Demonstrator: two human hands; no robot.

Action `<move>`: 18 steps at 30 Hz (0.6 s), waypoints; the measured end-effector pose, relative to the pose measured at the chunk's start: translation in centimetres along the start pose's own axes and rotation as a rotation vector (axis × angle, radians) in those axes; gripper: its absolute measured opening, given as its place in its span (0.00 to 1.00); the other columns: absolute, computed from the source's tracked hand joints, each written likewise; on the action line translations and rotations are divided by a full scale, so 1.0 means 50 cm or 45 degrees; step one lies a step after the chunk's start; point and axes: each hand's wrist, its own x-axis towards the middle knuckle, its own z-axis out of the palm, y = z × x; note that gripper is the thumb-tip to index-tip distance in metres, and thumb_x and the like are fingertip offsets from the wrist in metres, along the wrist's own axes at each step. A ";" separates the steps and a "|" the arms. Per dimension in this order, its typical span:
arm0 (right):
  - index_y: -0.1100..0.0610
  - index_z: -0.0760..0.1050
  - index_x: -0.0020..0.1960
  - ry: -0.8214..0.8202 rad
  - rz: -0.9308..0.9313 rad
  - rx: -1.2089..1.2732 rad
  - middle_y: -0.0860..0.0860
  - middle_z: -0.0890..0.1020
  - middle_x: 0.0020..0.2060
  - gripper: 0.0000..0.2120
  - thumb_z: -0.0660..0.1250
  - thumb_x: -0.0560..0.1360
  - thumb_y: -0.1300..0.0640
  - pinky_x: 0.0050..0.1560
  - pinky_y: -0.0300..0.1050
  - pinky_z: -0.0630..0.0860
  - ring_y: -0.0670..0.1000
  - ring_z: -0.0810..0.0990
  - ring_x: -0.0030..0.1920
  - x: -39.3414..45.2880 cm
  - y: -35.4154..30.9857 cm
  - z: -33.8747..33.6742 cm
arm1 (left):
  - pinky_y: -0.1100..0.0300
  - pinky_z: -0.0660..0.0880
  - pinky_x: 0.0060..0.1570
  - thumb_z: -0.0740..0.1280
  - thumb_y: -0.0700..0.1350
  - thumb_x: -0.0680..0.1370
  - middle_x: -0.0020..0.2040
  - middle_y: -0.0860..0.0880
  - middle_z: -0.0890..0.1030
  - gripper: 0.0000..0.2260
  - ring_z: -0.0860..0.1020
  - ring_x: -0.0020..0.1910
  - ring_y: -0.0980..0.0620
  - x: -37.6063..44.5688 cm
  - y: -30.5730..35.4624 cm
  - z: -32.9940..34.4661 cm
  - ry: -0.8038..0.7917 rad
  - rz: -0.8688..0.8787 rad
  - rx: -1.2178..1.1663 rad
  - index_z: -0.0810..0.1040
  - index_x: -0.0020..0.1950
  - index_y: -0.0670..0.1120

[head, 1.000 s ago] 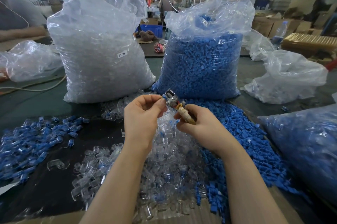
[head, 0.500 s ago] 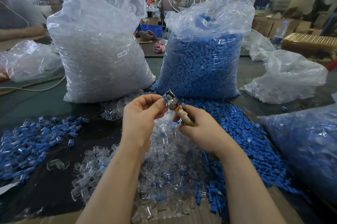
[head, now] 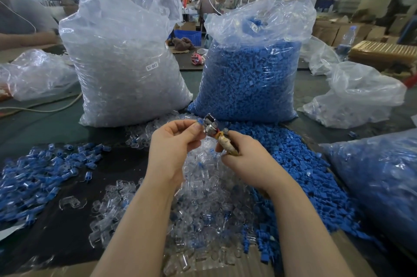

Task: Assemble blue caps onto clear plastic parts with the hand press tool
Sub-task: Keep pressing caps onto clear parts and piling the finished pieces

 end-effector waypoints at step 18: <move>0.49 0.68 0.56 0.151 0.394 -0.537 0.48 0.76 0.42 0.09 0.56 0.81 0.45 0.44 0.51 0.74 0.55 0.76 0.43 0.007 0.043 -0.011 | 0.40 0.38 0.70 0.59 0.42 0.83 0.65 0.30 0.74 0.14 0.64 0.72 0.30 0.035 -0.011 -0.215 0.896 -0.445 -1.023 0.74 0.50 0.31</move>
